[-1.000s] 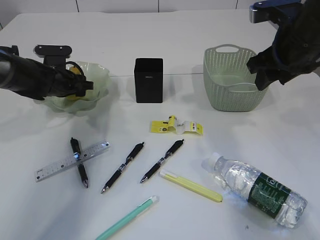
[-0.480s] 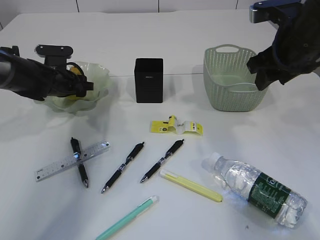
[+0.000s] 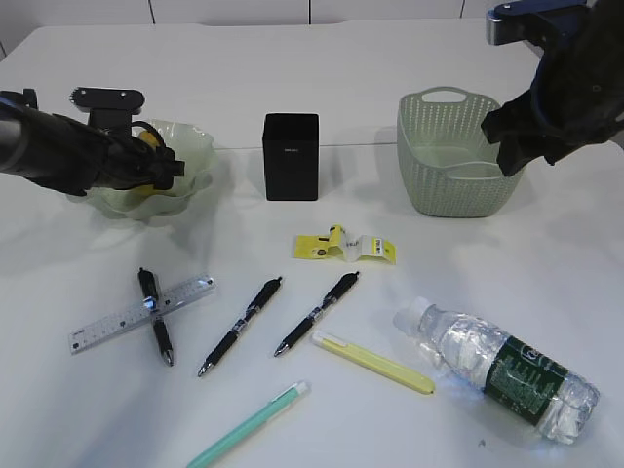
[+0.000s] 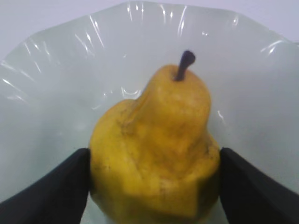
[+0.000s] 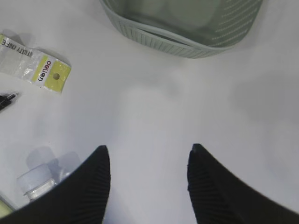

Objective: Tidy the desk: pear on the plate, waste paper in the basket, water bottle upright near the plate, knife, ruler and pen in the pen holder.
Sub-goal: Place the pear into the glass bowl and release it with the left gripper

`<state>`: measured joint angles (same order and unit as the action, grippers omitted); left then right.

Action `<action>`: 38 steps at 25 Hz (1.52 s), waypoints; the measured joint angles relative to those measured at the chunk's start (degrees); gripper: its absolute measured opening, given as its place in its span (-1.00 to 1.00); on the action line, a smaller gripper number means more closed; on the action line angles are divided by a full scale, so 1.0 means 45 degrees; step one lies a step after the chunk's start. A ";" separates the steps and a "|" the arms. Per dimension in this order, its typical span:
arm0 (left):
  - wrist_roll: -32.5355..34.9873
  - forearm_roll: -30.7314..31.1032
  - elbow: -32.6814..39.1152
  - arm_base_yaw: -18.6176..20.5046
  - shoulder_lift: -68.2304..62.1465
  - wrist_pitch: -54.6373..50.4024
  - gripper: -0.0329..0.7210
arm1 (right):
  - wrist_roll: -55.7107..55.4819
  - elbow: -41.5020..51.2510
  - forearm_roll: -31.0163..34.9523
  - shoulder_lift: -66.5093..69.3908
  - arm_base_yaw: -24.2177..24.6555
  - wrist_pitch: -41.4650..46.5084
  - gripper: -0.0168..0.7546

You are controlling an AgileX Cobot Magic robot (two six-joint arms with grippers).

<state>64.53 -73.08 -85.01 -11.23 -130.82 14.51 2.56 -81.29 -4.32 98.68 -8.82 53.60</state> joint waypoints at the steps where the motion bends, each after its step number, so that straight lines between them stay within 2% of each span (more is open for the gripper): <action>1: 0.0000 -0.0072 0.0000 0.0000 0.0000 0.0000 0.65 | 0.0000 0.0000 0.0000 0.0000 0.0000 0.0000 0.15; 6: 0.0425 -0.0546 -0.0023 0.0000 0.0000 0.0000 0.67 | 0.0010 0.0000 0.0000 0.0000 0.0000 0.0000 0.15; 13: 0.1745 -0.1189 -0.0023 0.0000 0.0136 -0.0100 0.67 | 0.0010 0.0000 0.0000 0.0000 0.0000 0.0000 0.15; 26: 0.2412 -0.2352 0.0538 0.0000 0.0863 -0.0142 0.67 | 0.0030 0.0000 0.0000 0.0000 0.0000 -0.0016 0.15; 38: 0.2992 -0.2544 0.1158 0.0000 0.3546 -0.0142 0.66 | 0.0030 0.0000 0.0000 0.0000 0.0000 -0.0016 0.15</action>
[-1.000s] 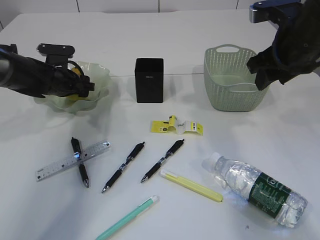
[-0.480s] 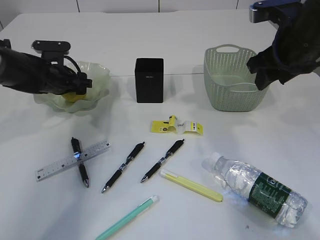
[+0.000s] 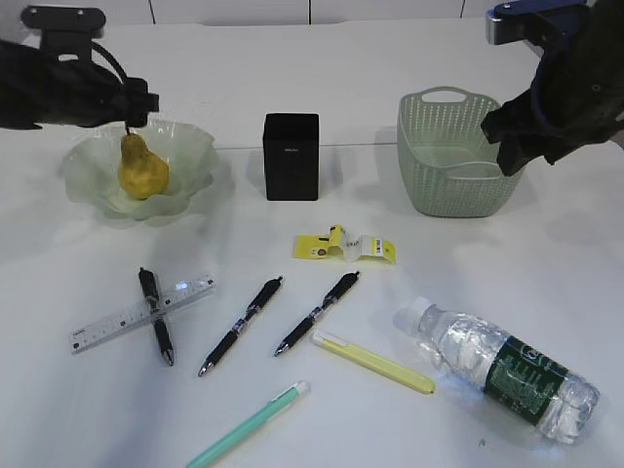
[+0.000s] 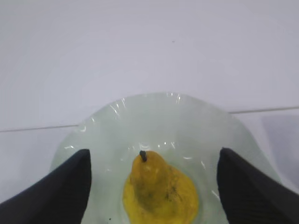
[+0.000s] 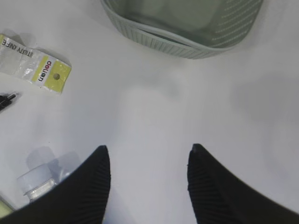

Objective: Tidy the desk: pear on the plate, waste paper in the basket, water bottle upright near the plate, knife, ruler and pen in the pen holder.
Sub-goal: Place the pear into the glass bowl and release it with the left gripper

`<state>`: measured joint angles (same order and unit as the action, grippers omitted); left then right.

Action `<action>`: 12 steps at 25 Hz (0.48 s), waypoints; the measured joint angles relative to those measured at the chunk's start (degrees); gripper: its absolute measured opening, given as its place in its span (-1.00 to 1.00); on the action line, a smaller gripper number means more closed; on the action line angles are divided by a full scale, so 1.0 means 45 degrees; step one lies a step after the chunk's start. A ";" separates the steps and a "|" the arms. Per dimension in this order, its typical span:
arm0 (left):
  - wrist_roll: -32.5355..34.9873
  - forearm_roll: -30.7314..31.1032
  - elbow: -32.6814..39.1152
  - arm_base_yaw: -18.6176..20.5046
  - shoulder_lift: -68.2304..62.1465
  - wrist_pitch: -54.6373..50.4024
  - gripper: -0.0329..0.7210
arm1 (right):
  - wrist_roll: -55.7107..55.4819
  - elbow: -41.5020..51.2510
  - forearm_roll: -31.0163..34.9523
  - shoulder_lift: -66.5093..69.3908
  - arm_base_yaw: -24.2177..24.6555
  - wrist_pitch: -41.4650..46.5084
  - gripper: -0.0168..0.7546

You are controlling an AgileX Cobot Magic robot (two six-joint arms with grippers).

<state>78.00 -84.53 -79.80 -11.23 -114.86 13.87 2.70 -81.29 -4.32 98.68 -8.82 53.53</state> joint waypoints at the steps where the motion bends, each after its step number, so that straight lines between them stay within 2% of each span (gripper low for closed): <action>1: 0.0020 -0.0046 0.0155 0.0000 0.0291 -0.0004 0.66 | 0.0000 0.0000 0.0000 0.0000 0.0000 0.0000 0.15; 12: 0.0157 -0.0090 0.2104 0.0000 0.4140 -0.2391 0.66 | 0.0806 0.0000 0.0123 0.0000 0.0000 0.0651 0.15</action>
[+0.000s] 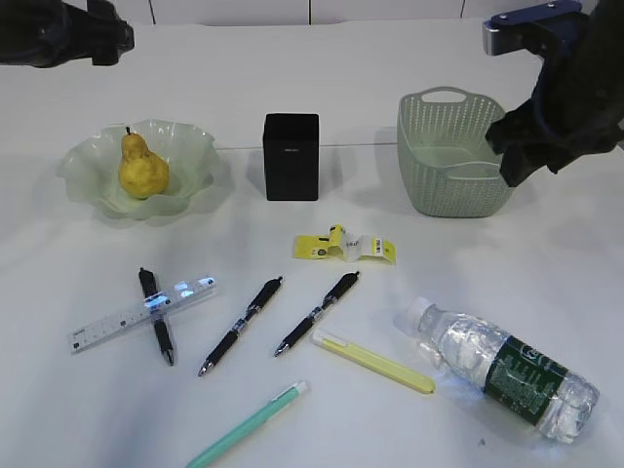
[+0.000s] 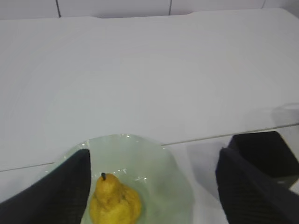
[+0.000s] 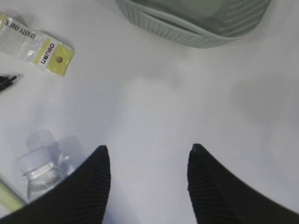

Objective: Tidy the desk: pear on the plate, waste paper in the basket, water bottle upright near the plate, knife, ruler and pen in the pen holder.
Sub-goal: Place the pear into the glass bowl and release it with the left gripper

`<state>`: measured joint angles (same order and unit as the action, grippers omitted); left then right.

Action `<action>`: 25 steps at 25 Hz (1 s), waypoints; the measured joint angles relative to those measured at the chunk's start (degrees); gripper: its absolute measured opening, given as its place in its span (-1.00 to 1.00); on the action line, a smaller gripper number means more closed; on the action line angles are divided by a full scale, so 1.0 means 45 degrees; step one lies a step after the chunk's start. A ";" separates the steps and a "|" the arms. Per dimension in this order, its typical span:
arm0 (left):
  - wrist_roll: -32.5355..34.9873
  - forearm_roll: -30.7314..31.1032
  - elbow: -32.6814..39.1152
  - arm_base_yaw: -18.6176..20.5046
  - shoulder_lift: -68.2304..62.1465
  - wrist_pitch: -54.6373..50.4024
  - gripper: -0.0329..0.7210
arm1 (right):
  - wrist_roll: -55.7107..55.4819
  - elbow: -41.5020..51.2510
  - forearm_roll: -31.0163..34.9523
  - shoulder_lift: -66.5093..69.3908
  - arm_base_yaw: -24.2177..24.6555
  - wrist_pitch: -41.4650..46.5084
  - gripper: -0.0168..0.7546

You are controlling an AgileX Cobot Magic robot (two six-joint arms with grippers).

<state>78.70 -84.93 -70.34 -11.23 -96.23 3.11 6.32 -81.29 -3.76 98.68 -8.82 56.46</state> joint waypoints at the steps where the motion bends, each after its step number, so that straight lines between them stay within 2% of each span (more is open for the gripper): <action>1: 0.0000 0.0000 0.0159 0.0000 0.0264 -0.0261 0.66 | 0.0091 0.0000 0.0000 0.0000 0.0000 0.0070 0.15; 7: 0.0022 0.0385 0.1346 0.0000 0.1461 -0.1682 0.66 | 0.0686 0.0000 0.0345 -0.0075 0.0000 0.0118 0.15; 8: 0.0022 0.0436 0.1551 0.0000 0.1624 -0.1853 0.66 | 0.1249 0.0000 0.0836 -0.0215 0.0000 0.0167 0.15; 16: 0.0027 0.0849 0.2916 0.0000 0.2814 -0.3232 0.66 | 0.2448 0.0000 0.1641 -0.0263 0.0000 0.0662 0.15; 20: 0.0027 0.1304 0.3500 0.0000 0.3156 -0.3530 0.66 | 0.2993 0.0000 0.2136 -0.0263 -0.0332 0.0669 0.15; 25: -0.0593 0.0757 0.3748 0.0197 0.3231 -0.3486 0.66 | 0.3220 0.0000 0.2367 -0.0263 -0.0696 0.0740 0.15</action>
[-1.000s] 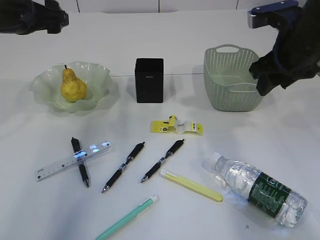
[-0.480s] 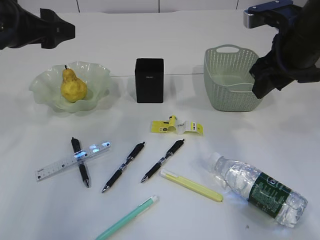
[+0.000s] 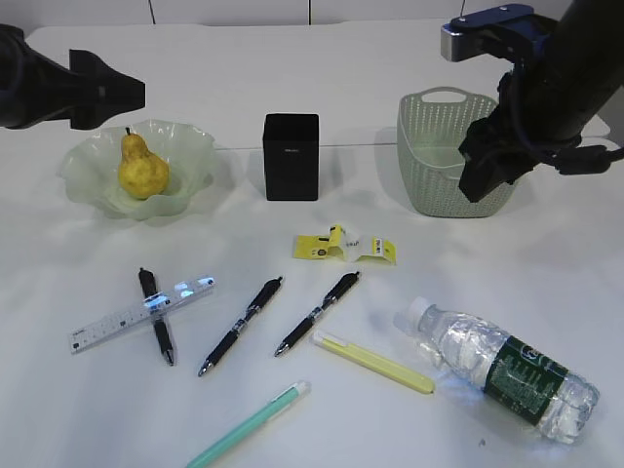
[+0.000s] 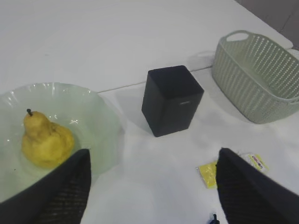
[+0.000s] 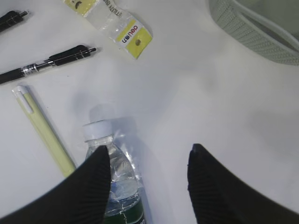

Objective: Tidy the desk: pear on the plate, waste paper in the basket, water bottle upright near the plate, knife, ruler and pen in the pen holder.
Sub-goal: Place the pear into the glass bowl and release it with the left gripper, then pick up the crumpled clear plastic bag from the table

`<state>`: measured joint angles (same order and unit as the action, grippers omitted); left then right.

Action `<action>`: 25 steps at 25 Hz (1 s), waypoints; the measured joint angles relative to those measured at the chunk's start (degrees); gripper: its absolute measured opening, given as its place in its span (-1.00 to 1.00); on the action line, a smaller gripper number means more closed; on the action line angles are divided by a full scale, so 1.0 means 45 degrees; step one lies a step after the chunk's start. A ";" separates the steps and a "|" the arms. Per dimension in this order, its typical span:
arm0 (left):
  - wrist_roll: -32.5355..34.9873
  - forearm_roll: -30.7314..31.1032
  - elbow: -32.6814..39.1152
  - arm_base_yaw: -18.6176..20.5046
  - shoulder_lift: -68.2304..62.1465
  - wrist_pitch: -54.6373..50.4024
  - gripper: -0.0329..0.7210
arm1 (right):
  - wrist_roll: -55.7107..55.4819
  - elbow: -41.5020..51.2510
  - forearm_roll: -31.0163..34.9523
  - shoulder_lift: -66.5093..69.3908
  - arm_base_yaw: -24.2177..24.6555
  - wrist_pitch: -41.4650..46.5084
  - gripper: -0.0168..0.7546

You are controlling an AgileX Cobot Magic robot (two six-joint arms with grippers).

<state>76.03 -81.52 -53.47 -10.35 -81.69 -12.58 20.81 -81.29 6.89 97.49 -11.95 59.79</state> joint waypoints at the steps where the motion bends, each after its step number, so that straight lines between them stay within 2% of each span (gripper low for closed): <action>1: -0.0039 -0.0096 0.0028 0.0051 0.0000 0.0000 0.66 | 0.0000 0.0000 -0.0004 0.0000 0.0000 0.0000 0.15; 11: -0.0153 -0.1209 0.0028 0.0130 0.0000 -0.0023 0.66 | 0.0086 0.0000 0.0129 0.0000 -0.0099 0.0264 0.15; 19: -0.1237 -0.1098 0.0028 0.0130 0.0000 -0.0052 0.66 | 0.0098 0.0000 0.0177 0.0000 -0.0099 0.0264 0.15; 21: -0.1460 -0.0592 0.0028 0.0130 0.0000 -0.0099 0.66 | 0.0098 0.0000 0.0204 0.0000 -0.0099 0.0264 0.15; 25: -0.1596 0.1803 0.0028 0.0130 0.0000 -0.0250 0.66 | 0.0098 0.0000 0.0204 0.0000 -0.0099 0.0264 0.15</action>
<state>68.85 -73.41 -53.35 -9.76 -81.69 -13.70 21.25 -81.29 7.81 97.49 -12.40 60.98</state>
